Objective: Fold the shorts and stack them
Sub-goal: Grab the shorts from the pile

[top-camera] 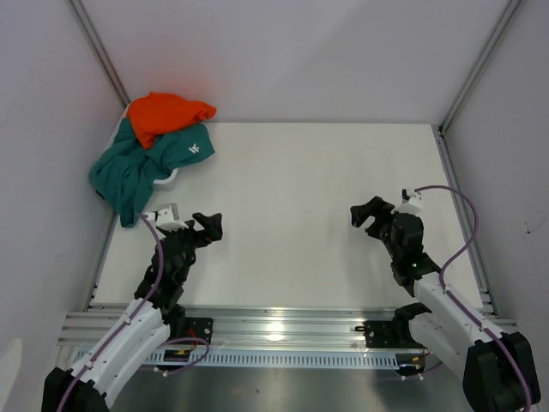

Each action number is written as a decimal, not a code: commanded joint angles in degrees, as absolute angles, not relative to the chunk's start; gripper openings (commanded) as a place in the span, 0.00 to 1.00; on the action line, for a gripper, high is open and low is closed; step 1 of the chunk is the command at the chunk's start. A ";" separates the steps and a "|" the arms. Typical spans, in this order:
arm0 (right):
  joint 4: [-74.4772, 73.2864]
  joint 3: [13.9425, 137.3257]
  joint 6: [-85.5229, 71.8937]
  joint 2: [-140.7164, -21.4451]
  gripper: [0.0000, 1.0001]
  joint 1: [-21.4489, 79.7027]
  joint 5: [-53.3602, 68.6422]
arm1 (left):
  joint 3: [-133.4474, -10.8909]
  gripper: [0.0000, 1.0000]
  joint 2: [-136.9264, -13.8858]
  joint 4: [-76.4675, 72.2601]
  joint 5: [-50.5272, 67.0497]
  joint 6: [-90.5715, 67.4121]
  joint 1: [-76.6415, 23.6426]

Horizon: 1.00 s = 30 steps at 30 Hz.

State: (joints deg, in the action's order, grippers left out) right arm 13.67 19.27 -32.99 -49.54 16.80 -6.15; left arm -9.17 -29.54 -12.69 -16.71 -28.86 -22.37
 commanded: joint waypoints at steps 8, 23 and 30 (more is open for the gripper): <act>15.29 18.81 -33.49 -48.95 1.00 17.23 -8.09 | -20.36 0.99 -31.81 -3.88 -24.60 -41.73 -22.06; 14.41 19.16 -33.05 -49.13 0.99 17.23 -8.26 | -65.80 0.97 -69.50 7.29 -5.01 -53.17 6.14; 14.68 19.07 -33.05 -49.22 0.99 17.31 -8.26 | -81.20 0.92 -87.52 10.71 -0.71 -58.62 10.98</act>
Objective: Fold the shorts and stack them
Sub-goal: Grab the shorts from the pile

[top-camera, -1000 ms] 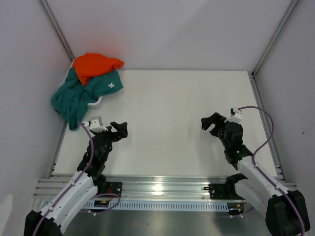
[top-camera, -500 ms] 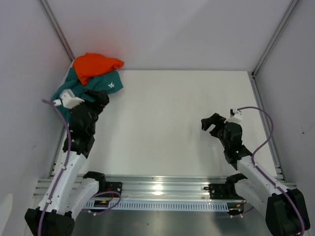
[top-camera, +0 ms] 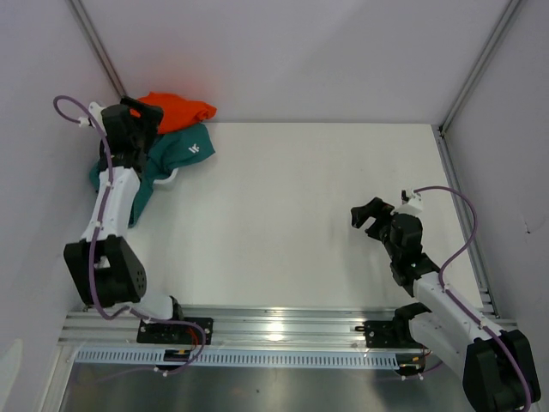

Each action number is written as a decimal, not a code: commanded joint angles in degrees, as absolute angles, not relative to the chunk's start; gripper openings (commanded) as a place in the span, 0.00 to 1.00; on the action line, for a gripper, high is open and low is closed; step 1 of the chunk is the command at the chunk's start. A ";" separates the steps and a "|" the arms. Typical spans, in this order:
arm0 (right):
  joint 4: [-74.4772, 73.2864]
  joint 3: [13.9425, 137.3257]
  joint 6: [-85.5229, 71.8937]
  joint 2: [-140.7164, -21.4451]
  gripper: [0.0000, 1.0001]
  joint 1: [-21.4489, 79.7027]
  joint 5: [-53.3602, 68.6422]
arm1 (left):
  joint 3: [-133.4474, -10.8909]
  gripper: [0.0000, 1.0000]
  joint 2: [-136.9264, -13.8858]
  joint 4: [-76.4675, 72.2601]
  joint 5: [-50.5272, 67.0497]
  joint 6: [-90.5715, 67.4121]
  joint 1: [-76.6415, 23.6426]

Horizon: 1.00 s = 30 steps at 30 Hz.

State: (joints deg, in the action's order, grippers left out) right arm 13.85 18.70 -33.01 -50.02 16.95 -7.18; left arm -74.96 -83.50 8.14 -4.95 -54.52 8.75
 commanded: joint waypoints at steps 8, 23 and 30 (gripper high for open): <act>14.50 19.07 -32.87 -48.96 1.00 17.40 -8.79 | -98.14 0.85 -105.17 14.14 -0.88 -62.92 13.09; 15.03 19.25 -33.13 -49.66 1.00 17.58 -8.35 | -101.16 0.84 -113.90 16.43 -7.12 -68.56 13.27; 15.38 19.42 -33.13 -50.27 0.99 17.58 -8.44 | -108.54 0.74 -121.99 17.93 -7.56 -69.51 13.36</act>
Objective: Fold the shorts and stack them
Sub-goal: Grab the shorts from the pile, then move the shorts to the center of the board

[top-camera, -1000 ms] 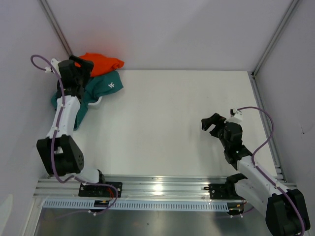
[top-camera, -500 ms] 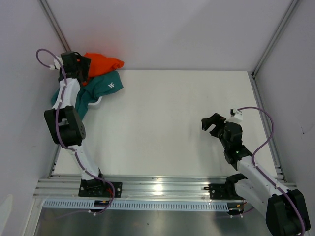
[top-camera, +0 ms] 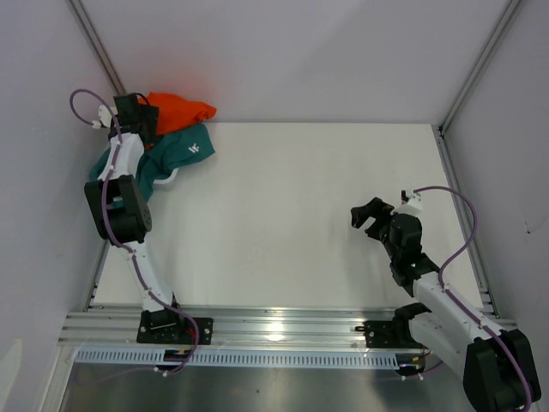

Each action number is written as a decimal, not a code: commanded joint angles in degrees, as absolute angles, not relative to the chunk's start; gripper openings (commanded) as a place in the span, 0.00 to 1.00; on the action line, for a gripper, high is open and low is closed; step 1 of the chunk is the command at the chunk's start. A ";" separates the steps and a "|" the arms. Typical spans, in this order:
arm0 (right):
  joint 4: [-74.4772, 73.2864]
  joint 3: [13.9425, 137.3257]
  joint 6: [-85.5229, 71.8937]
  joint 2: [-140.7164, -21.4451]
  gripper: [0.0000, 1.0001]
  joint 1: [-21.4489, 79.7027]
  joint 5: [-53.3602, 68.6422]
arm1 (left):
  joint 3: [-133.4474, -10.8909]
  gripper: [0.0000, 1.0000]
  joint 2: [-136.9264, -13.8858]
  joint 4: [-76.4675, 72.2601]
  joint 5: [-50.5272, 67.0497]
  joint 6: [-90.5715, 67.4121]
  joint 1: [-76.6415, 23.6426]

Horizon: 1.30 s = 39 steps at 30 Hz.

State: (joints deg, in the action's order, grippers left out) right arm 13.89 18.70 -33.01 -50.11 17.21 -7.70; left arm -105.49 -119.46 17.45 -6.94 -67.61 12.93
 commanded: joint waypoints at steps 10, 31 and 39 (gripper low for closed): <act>15.29 19.42 -32.70 -50.45 0.99 17.75 -8.44 | -111.09 0.00 -121.12 9.15 -6.42 -67.51 13.18; 13.89 19.51 -29.53 -46.32 0.99 20.21 -10.37 | -96.52 0.00 -68.49 -0.89 -20.48 -39.63 -18.45; 6.09 22.32 -28.48 -38.34 0.99 20.57 -12.21 | -67.88 0.00 -45.47 0.60 -16.89 -55.44 -26.18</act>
State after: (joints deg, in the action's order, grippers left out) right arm 10.33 18.90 -30.00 -41.98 20.23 -9.50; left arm -76.58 -46.92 -2.50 -17.56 -48.42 -23.75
